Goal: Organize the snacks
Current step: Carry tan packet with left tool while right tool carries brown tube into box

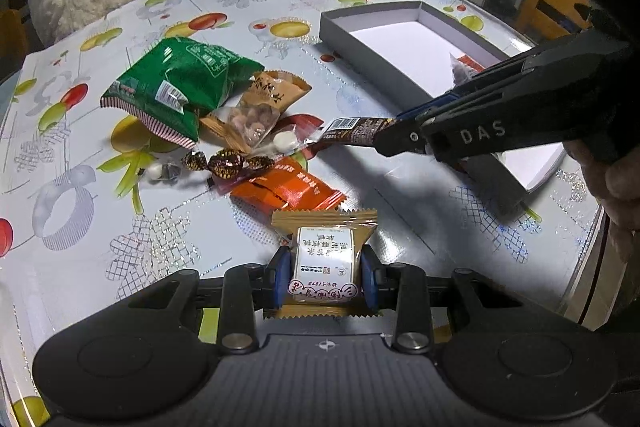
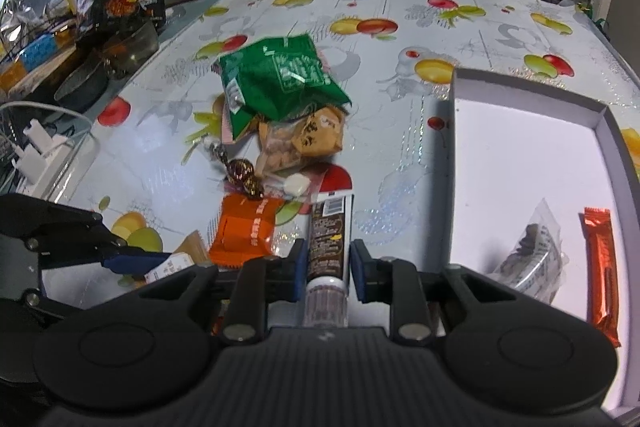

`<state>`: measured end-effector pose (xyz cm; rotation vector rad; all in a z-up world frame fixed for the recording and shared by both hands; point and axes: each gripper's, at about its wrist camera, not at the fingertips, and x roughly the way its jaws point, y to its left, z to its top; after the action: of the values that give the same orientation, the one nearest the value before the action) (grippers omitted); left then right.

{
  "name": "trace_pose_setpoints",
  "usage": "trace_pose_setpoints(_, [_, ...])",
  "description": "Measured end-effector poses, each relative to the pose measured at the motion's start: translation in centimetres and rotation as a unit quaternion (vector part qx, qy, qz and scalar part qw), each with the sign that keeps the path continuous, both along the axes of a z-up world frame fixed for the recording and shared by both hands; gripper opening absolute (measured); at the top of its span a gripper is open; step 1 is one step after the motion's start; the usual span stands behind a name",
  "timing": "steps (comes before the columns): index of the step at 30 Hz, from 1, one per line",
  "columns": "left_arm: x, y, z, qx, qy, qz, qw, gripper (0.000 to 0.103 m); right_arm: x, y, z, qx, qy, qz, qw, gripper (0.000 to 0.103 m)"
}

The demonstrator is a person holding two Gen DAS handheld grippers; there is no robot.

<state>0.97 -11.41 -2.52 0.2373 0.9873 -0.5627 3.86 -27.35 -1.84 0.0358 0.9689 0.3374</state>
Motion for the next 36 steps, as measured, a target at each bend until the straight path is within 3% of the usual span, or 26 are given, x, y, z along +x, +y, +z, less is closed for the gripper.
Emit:
trace_pose_setpoints(19, [1.2,-3.1,2.0,-0.014,-0.022,-0.025,0.9993,0.036,-0.4,-2.9,3.3,0.027,-0.041,-0.037,0.998,0.021])
trace_pose_setpoints(36, [2.1,-7.7,2.7,-0.027,-0.033,-0.060,0.9973,0.036,-1.1,-7.7,4.2,0.027,-0.055,-0.081,0.995,0.021])
